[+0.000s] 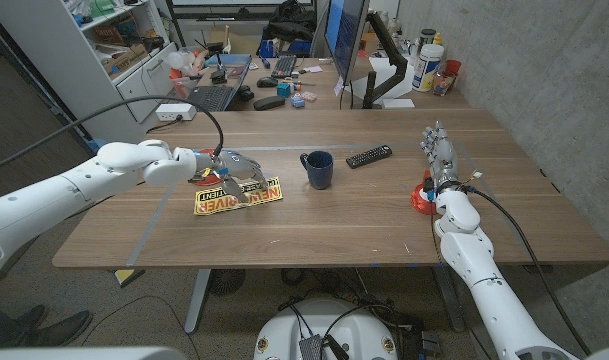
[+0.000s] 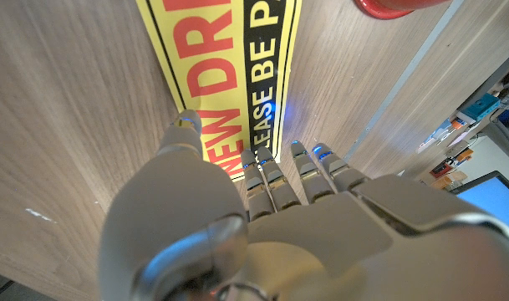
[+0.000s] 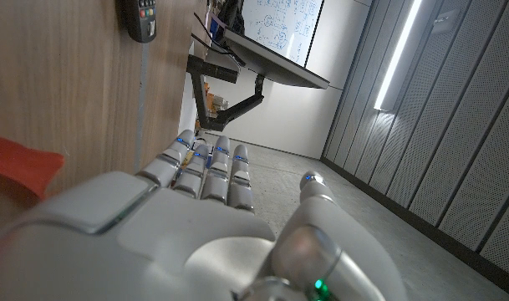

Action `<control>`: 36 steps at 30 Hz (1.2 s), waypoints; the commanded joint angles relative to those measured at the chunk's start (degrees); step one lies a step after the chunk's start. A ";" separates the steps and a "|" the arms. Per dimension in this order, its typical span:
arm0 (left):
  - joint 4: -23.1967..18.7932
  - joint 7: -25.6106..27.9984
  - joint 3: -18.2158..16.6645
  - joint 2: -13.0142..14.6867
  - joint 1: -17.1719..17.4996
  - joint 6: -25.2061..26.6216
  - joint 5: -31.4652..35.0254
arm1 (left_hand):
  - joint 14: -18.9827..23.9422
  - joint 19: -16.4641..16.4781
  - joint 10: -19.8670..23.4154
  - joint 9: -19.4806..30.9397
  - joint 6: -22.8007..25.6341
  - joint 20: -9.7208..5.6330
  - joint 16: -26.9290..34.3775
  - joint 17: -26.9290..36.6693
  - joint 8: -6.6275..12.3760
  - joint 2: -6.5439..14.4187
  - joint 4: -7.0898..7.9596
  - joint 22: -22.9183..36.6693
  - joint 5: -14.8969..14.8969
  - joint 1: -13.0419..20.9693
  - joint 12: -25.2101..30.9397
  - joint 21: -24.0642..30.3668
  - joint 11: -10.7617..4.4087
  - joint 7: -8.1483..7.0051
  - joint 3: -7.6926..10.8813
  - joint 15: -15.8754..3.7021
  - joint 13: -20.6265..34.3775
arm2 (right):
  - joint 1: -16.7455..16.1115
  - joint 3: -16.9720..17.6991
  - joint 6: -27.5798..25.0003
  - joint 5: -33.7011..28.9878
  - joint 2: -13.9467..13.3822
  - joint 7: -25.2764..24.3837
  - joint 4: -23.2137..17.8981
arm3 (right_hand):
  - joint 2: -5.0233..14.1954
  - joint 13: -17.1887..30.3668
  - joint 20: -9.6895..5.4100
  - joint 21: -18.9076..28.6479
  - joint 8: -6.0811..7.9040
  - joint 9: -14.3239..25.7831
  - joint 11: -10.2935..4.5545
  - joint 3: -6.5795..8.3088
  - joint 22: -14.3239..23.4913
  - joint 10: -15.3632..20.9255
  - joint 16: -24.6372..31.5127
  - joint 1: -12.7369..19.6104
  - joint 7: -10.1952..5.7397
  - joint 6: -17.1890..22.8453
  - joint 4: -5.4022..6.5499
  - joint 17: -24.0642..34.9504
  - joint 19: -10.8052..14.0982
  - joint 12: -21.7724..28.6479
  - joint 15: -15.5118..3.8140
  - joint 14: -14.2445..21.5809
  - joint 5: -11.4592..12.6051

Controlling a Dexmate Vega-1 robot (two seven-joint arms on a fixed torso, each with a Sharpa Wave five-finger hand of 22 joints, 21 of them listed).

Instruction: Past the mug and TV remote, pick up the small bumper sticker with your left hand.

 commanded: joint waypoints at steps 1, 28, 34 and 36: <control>0.80 0.97 0.88 -1.12 0.08 1.33 0.41 | 0.48 0.31 -0.02 0.26 0.31 0.42 0.50 0.15 0.20 -0.24 -0.05 0.09 0.23 0.46 -0.17 0.32 0.07 0.35 -0.16 -5.81 0.20 | 0.22 0.40 -0.03 0.40 -0.10 0.53 0.94 | -0.17 0.19 -0.14 -0.07 -0.11 0.12 0.19 -0.19 0.12 0.53 -0.04 -0.34 -0.20 0.46 0.11 0.06 -0.11 -0.24 0.04 0.17 0.34; 3.52 6.67 3.30 -2.89 1.17 1.82 -0.76 | 6.81 3.25 9.70 0.21 9.93 -1.16 1.68 -0.22 3.45 -0.59 -1.56 -0.09 0.73 5.73 1.21 1.05 -0.17 -2.11 0.54 -8.66 0.00 | 0.47 0.88 -0.01 0.54 0.32 0.99 1.61 | -0.22 0.19 0.04 -0.06 -0.11 0.12 0.19 -0.31 0.12 0.54 -0.04 -0.41 -0.21 0.45 0.05 0.07 -0.30 -0.24 0.20 0.16 0.36; 2.83 7.25 3.26 -2.45 1.96 2.38 -0.97 | 7.51 3.52 10.88 0.20 11.08 -1.21 1.66 -0.24 3.79 -0.55 -1.54 -0.12 0.62 6.33 1.19 1.03 -0.16 -1.96 0.62 -8.68 -0.03 | 0.53 0.74 0.01 0.49 0.33 1.16 1.59 | -0.24 0.20 0.11 -0.08 -0.12 0.12 0.20 -0.34 0.12 0.50 -0.02 -0.44 -0.23 0.43 0.05 0.07 -0.38 -0.26 0.25 0.19 0.36; 2.71 7.55 3.20 -2.34 2.18 2.55 -0.98 | 7.77 3.61 11.12 0.20 11.30 -1.16 1.70 -0.24 3.85 -0.55 -1.51 -0.12 0.59 6.42 1.18 1.04 -0.15 -1.98 0.62 -8.63 -0.03 | 0.56 0.70 0.01 0.55 0.37 1.24 1.59 | -0.25 0.20 0.14 -0.09 -0.12 0.12 0.12 -0.35 0.12 0.51 -0.01 -0.45 -0.20 0.42 0.05 0.07 -0.42 -0.26 0.29 0.22 0.36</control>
